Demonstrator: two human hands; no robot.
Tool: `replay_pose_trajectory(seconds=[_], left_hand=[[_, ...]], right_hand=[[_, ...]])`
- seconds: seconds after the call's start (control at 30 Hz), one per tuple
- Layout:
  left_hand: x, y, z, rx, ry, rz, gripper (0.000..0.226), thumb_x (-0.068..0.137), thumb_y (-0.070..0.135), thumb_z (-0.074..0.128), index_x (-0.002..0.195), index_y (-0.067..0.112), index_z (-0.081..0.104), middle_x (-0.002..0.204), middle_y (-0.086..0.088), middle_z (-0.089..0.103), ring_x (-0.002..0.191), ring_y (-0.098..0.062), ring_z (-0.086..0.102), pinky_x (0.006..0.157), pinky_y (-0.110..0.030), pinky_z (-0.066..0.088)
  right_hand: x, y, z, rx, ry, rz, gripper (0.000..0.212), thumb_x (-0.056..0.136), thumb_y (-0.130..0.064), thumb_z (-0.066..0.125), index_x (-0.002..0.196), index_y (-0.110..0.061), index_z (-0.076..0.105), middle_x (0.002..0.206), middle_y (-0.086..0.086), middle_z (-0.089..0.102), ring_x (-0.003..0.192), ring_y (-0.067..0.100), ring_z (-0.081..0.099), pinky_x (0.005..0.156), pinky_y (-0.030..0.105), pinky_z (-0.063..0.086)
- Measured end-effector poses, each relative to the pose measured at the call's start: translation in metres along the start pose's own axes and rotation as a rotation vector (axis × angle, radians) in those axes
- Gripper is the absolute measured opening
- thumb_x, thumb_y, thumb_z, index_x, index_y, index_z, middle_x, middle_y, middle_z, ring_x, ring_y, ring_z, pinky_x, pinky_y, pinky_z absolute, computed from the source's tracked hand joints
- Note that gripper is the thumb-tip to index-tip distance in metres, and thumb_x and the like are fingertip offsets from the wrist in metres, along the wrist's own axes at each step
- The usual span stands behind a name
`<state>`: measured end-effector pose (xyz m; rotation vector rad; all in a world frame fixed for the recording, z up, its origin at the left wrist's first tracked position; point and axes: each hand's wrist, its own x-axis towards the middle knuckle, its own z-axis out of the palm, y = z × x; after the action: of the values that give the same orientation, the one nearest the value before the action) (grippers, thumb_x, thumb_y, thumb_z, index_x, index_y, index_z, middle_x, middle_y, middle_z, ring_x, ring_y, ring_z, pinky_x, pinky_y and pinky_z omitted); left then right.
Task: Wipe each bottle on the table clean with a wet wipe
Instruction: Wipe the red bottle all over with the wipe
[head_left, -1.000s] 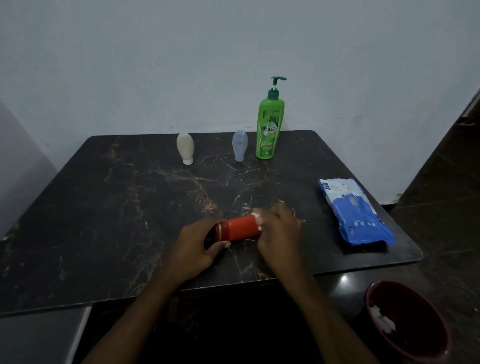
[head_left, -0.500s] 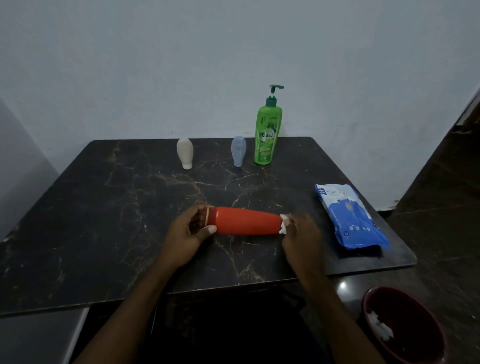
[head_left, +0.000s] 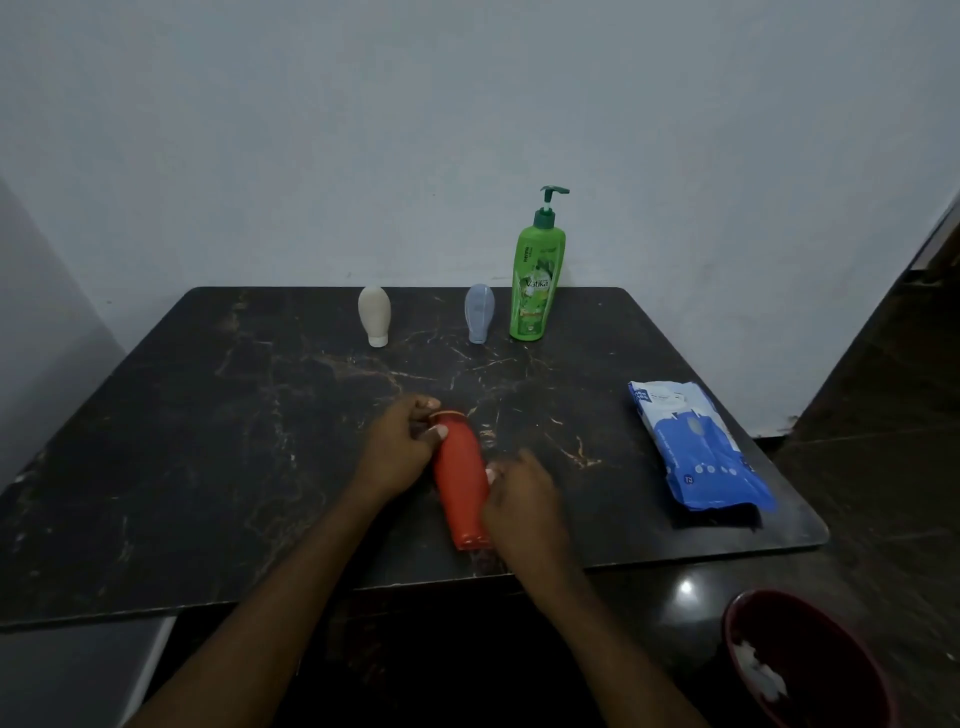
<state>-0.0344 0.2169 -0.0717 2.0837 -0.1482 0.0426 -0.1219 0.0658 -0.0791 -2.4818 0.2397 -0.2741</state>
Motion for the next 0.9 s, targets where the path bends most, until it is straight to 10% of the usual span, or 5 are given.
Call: replay_pose_trajectory(seconds=[0.27, 0.5, 0.7, 0.9], left_hand=[[0.001, 0.015, 0.006, 0.401, 0.004, 0.189, 0.015, 0.097, 0.021, 0.065, 0.109, 0.012, 0.068, 0.106, -0.003, 0.069, 0.097, -0.015, 0.061, 0.084, -0.028, 0.044], [-0.024, 0.009, 0.008, 0.819, -0.073, 0.05, 0.082, 0.079, 0.075, 0.063, 0.132, 0.014, 0.052, 0.133, -0.01, 0.055, 0.117, -0.025, 0.056, 0.095, -0.043, 0.052], [-0.007, 0.0, -0.009, 0.815, -0.327, 0.431, 0.072, 0.091, 0.057, 0.061, 0.15, 0.023, 0.037, 0.138, 0.0, 0.047, 0.119, -0.017, 0.048, 0.104, -0.038, 0.044], [-0.001, -0.017, -0.014, 0.955, -0.3, 0.606, 0.075, 0.096, 0.071, 0.032, 0.157, 0.028, 0.026, 0.134, -0.001, 0.047, 0.115, -0.016, 0.047, 0.102, -0.038, 0.044]], right_hand=[[-0.019, -0.02, 0.018, 0.113, 0.068, -0.093, 0.017, 0.096, -0.014, 0.05, 0.086, -0.01, 0.063, 0.099, 0.007, 0.059, 0.09, 0.022, 0.057, 0.081, 0.028, 0.041], [0.006, 0.03, -0.004, 0.475, 0.182, 0.037, 0.015, 0.095, -0.024, 0.062, 0.103, -0.02, 0.074, 0.094, -0.005, 0.067, 0.089, 0.01, 0.065, 0.085, 0.034, 0.053], [0.02, 0.05, -0.022, 0.305, 0.098, -0.064, 0.03, 0.095, -0.019, 0.063, 0.123, -0.024, 0.066, 0.111, -0.009, 0.06, 0.1, 0.001, 0.056, 0.077, 0.004, 0.037], [0.016, 0.053, -0.016, 0.083, 0.074, -0.325, 0.026, 0.099, -0.017, 0.054, 0.122, -0.016, 0.066, 0.103, -0.004, 0.054, 0.085, 0.005, 0.051, 0.076, 0.014, 0.037]])
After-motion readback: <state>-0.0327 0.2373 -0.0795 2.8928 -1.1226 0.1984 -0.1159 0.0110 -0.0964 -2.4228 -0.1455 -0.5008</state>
